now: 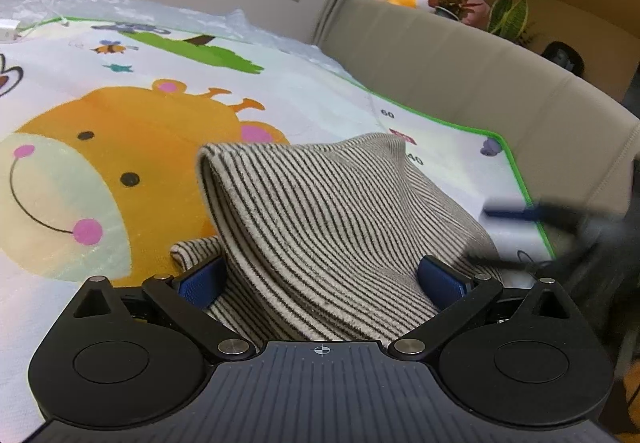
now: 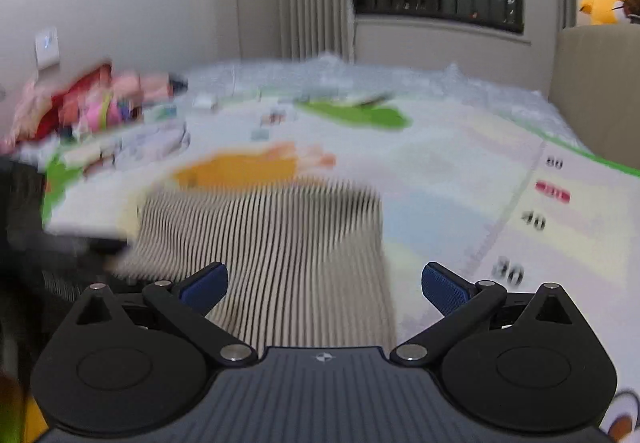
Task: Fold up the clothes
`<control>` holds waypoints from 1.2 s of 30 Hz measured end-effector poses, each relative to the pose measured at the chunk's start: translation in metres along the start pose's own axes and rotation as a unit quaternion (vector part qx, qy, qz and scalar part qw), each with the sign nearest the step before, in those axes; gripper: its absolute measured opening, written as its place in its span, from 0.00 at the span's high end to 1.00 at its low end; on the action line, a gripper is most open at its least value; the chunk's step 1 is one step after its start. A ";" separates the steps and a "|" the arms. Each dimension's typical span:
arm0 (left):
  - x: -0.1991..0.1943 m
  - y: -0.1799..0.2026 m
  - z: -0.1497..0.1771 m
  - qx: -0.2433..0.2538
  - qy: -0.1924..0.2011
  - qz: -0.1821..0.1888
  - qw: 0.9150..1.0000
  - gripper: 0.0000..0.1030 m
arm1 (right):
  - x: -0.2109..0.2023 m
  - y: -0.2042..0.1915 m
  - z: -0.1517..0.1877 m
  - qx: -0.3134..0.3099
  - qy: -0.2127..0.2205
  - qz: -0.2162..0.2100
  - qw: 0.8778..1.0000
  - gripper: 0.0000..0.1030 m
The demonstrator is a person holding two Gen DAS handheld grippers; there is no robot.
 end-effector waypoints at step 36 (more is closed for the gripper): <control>-0.001 -0.022 -0.021 -0.018 -0.012 -0.014 1.000 0.00 | -0.032 -0.005 0.059 0.304 0.017 -0.150 0.941 0.16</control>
Point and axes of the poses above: each gripper's, at about its wrist camera, not at the fingertips, and x roughly the way its jaws point, y to its right, z to its underside, the point moved 5 cm from there along x, roughly the way its jaws point, and after that the axes turned 13 degrees about -x, right-handed, at the moved point
